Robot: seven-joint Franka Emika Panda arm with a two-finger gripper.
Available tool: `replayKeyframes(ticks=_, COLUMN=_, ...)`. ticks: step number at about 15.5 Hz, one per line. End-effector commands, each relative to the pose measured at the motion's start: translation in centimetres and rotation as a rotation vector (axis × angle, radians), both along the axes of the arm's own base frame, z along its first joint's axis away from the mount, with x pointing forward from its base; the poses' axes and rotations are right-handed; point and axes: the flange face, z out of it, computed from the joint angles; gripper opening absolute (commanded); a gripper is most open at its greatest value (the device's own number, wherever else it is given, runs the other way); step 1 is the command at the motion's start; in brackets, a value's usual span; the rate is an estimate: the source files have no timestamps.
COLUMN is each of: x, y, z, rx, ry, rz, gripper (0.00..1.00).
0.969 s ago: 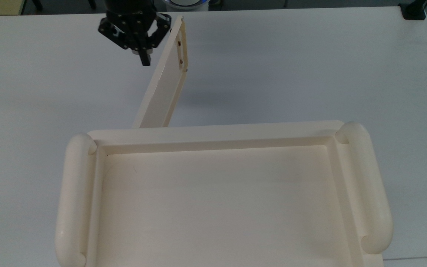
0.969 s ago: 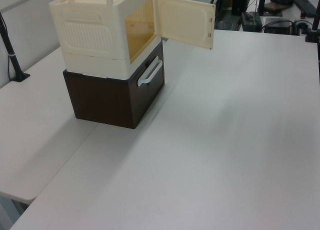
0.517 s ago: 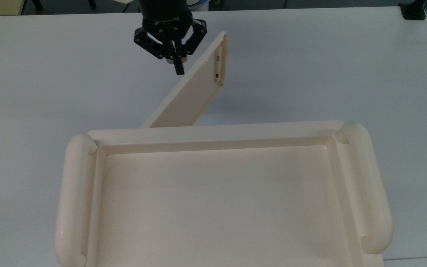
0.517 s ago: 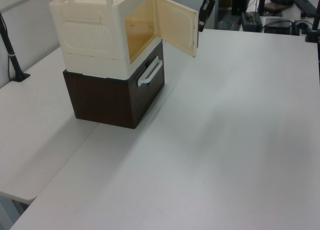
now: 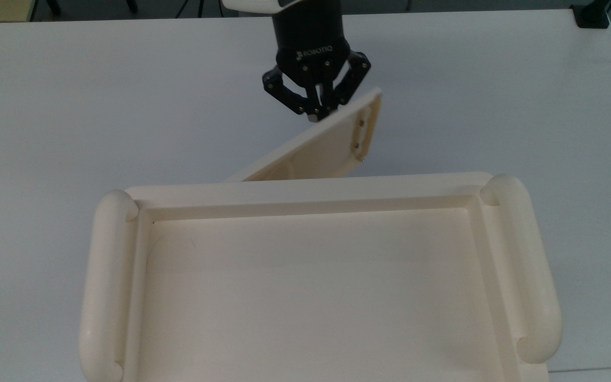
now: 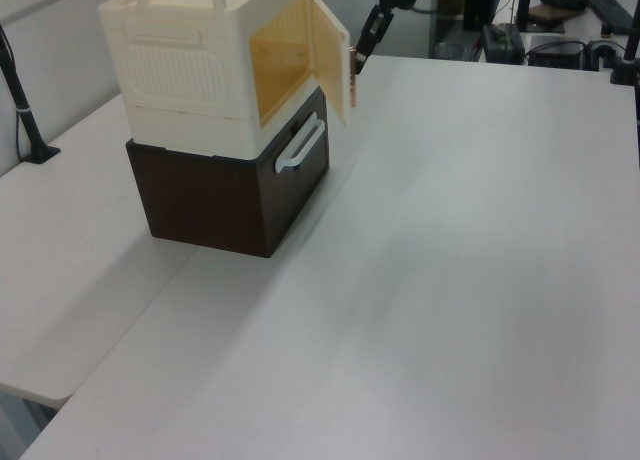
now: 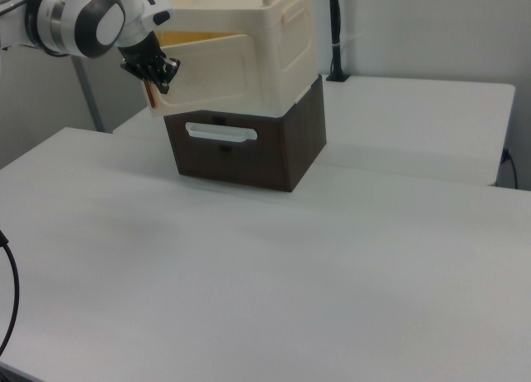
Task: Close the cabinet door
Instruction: 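Push the cream door with the gripper, swinging it shut against the cabinet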
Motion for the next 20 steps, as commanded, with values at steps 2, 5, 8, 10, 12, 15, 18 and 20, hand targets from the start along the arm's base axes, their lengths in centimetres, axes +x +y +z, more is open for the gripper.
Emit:
replayKeyframes(ticks=2, x=2.3, y=3.0, z=-0.2, rx=0.012, ry=-0.103, rz=0.008, gripper=0.0)
replayKeyframes(ticks=5, x=3.7, y=3.8, z=-1.6, rx=0.034, ry=-0.179, rz=-0.039, gripper=0.0)
replayKeyframes(ticks=8, x=4.5, y=4.0, z=-2.1, rx=0.038, ry=-0.244, rz=-0.049, gripper=0.0)
replayKeyframes(ticks=10, x=4.8, y=4.3, z=-2.0, rx=0.046, ry=-0.3, rz=-0.049, gripper=0.0)
replayKeyframes(ticks=12, x=5.2, y=4.7, z=-2.3, rx=0.05, ry=-0.345, rz=-0.049, gripper=0.0)
replayKeyframes(ticks=15, x=5.5, y=4.7, z=-2.5, rx=0.042, ry=-0.389, rz=-0.048, gripper=0.0)
replayKeyframes(ticks=18, x=5.6, y=4.6, z=-2.4, rx=0.035, ry=-0.394, rz=-0.048, gripper=0.0)
replayKeyframes(ticks=20, x=5.7, y=4.8, z=-1.9, rx=0.039, ry=-0.412, rz=-0.046, gripper=0.0)
